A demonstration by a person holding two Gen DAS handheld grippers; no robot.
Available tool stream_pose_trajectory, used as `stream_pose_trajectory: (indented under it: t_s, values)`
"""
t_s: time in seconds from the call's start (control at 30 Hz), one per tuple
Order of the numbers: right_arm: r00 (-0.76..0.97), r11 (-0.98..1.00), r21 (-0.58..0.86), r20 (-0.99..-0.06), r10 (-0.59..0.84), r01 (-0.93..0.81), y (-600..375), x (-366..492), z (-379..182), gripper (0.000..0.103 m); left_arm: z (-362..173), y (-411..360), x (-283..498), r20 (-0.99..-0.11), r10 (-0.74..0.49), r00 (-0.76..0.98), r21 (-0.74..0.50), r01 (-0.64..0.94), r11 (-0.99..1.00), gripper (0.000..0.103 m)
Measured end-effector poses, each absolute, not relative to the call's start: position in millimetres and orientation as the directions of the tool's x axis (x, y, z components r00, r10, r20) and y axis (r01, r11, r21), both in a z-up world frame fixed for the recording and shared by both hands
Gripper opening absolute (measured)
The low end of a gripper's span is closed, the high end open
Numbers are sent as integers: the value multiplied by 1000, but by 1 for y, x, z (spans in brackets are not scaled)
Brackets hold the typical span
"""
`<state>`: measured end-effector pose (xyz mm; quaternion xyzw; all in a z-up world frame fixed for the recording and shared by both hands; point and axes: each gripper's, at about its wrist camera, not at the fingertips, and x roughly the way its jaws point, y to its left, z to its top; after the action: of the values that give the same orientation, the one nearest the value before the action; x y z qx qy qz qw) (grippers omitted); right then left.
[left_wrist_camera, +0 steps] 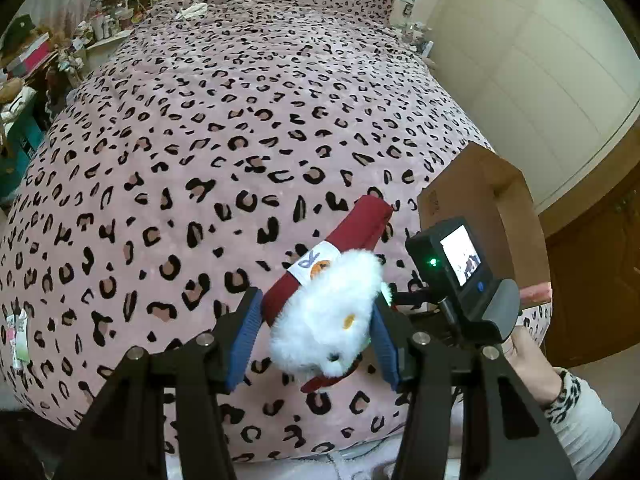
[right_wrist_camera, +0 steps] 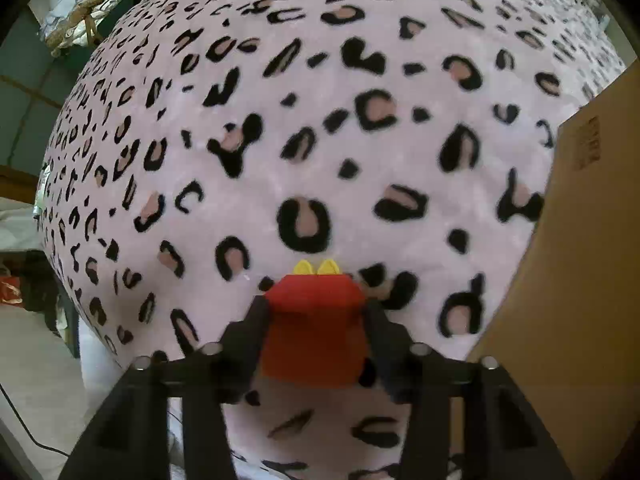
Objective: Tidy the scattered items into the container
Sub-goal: 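Lift the Hello Kitty plush with left tool while right tool lifts the red cube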
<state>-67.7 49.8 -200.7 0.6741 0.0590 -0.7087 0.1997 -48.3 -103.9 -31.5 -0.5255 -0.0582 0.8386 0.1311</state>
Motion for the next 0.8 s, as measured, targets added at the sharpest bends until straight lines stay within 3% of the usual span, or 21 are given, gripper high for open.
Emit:
stream_pose_trajectory:
  t_s: [0.1, 0.33, 0.37, 0.4, 0.47, 0.8]
  values:
    - [8, -904, 143, -988, -153, 403, 40, -61, -203, 75, -34, -107, -47, -869, 282, -408, -240, -152, -959, 53]
    - [29, -909, 141, -990, -141, 393, 35, -50, -209, 74, -37, -110, -43, -869, 290, -401, -248, -154, -956, 53]
    - [19, -908, 144, -989, -148, 393, 35, -47, -205, 67, -38, -111, -43, -869, 289, -401, -247, -153, -957, 54]
    - [12, -907, 150, -987, -158, 393, 36, -45, -201, 53, -38, -113, -43, -870, 286, -401, -245, -150, -958, 54]
    - [12, -908, 166, -984, -175, 386, 39, -41, -192, 46, -41, -116, -43, -873, 283, -397, -247, -140, -959, 54]
    - [-34, -894, 215, -968, -247, 394, 47, -8, -133, 43, -43, -117, -42, -873, 288, -393, -251, -143, -957, 54]
